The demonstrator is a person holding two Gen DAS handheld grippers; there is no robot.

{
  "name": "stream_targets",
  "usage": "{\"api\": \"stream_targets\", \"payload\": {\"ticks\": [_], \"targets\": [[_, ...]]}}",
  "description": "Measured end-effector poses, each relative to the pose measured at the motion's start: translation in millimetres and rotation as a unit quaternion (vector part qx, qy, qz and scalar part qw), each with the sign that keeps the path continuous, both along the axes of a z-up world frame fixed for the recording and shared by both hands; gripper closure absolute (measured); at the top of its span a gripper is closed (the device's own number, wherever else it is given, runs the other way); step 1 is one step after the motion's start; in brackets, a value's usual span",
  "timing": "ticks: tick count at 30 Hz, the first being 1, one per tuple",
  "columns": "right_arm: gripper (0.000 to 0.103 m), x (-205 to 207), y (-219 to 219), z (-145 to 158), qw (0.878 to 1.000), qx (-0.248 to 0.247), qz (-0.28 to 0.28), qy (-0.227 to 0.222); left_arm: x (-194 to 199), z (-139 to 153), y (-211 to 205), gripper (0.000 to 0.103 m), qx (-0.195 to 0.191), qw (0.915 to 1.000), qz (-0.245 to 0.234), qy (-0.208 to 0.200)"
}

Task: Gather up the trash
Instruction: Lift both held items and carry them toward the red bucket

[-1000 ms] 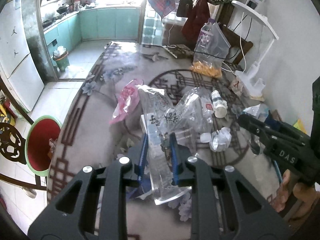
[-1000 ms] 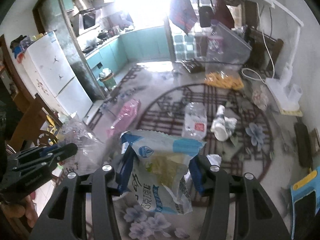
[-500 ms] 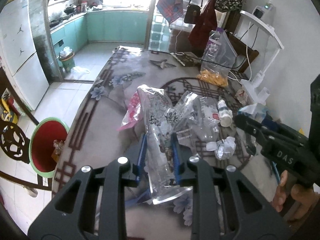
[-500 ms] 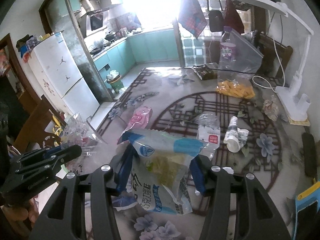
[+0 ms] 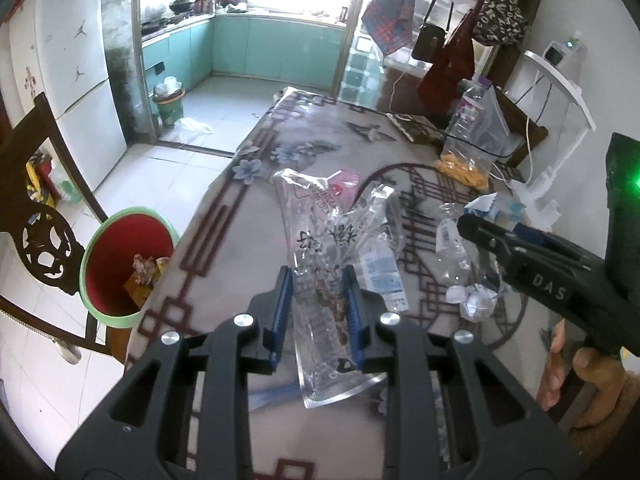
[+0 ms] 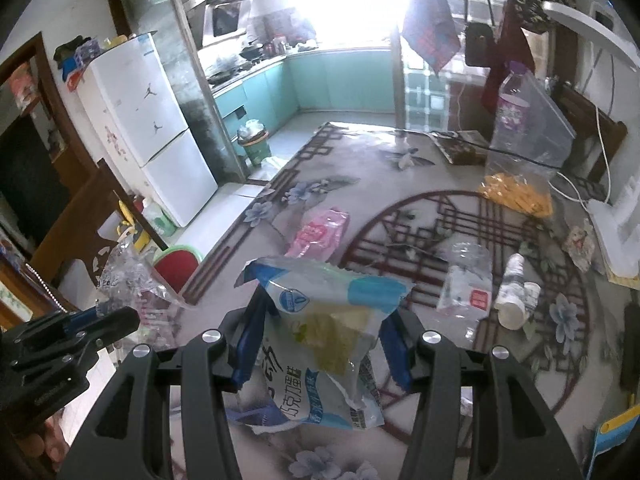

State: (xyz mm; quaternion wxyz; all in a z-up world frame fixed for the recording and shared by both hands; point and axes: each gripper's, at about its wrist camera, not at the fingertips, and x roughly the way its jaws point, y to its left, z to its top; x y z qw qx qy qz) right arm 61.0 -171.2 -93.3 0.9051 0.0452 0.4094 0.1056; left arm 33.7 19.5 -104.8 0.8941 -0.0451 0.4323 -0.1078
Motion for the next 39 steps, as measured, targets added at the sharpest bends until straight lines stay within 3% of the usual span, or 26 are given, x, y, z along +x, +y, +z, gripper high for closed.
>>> {"api": "stream_targets", "payload": {"ticks": [19, 39], "targets": [[0.052, -5, 51, 18, 0.995, -0.018, -0.095, -0.021, 43, 9, 64, 0.078, -0.019, 0.9965, -0.076, -0.027], [0.052, 9, 119, 15, 0.996, -0.023, -0.088, -0.020, 70, 4, 138, 0.078, -0.023, 0.9980, -0.052, -0.027]]}}
